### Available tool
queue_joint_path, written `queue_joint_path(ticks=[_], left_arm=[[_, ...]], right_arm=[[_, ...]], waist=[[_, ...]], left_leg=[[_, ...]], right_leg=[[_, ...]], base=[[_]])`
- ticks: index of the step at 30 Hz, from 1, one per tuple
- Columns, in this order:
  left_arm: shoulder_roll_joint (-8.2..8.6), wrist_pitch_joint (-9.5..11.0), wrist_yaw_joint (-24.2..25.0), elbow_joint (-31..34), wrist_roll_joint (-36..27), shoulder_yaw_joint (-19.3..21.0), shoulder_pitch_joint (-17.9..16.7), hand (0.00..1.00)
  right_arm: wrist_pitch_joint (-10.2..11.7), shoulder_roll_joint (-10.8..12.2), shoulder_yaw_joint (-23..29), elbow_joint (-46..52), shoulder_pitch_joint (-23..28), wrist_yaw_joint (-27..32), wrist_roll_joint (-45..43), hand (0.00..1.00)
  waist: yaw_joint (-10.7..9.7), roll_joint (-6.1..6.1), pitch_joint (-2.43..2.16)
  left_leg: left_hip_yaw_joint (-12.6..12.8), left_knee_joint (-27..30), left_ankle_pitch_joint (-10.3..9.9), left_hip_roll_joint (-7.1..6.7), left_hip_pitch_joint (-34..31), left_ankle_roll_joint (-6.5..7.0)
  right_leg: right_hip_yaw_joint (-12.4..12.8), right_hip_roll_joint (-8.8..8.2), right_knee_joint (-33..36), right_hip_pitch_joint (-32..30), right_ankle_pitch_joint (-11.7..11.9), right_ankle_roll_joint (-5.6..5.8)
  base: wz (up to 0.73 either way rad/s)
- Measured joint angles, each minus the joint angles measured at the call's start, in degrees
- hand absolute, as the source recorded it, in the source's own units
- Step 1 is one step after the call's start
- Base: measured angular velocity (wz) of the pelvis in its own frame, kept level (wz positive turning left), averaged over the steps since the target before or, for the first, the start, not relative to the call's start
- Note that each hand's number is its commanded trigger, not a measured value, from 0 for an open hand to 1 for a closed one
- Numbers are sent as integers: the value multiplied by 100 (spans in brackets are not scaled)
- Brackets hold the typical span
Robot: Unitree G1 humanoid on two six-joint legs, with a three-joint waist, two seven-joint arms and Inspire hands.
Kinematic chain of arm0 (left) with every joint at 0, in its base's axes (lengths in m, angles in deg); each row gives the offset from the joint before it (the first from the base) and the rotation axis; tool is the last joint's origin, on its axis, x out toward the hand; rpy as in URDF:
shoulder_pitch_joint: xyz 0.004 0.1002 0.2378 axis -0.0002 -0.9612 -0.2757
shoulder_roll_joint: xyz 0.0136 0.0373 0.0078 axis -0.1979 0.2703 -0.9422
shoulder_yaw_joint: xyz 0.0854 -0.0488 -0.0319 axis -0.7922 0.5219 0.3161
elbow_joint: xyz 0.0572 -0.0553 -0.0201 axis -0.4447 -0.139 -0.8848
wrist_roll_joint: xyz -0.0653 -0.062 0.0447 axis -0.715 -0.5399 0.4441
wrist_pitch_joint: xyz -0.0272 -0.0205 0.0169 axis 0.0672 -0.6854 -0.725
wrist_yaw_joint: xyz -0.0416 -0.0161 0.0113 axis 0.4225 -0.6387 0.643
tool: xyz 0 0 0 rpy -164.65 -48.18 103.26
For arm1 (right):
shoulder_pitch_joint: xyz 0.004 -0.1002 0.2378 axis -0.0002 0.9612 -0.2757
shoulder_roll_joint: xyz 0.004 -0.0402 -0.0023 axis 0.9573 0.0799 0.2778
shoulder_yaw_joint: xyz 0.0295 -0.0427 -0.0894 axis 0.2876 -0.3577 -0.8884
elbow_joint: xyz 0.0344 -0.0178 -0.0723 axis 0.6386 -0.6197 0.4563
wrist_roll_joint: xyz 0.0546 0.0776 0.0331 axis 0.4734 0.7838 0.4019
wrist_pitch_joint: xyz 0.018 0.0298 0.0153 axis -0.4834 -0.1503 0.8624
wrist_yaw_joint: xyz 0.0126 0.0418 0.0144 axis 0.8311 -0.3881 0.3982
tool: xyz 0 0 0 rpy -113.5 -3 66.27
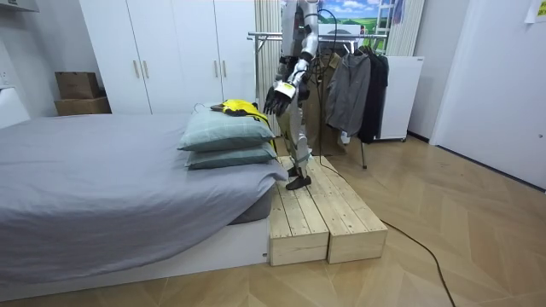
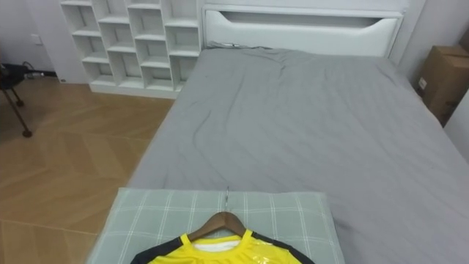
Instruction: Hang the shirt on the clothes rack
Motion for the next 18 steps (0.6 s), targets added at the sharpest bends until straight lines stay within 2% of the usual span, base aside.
queue_joint_path(ticks=[5, 8, 12, 18], left_arm=[[2, 22, -264, 716, 780, -192, 106, 0], [0, 84, -488, 760, 971, -454, 280, 0], [0, 90, -516, 804, 1133, -748, 301, 0], [2, 87, -517, 938, 1445, -836, 399, 0]], right_arm=[[5, 3, -1, 11, 9, 70, -83, 0], [18, -17, -3, 26, -10, 83, -198, 0], [10, -28, -10, 14, -6, 84, -196, 0], [1, -43, -11, 5, -8, 90, -182, 0]], waist=[[-56, -12, -14], [-107, 3, -30], [-228, 11, -25], [-241, 40, -22]], left_leg=[[2, -5, 0, 0, 4, 0], [3, -7, 0, -1, 10, 0], [3, -7, 1, 3, 3, -1], [3, -14, 3, 2, -86, -4]], right_leg=[[17, -10, -1, -1, 1, -1], [24, -6, -1, 20, 1, -1], [25, -4, -6, -2, 1, -1], [41, 2, -2, -90, 1, -2]], base=[[0], [0], [0], [0]])
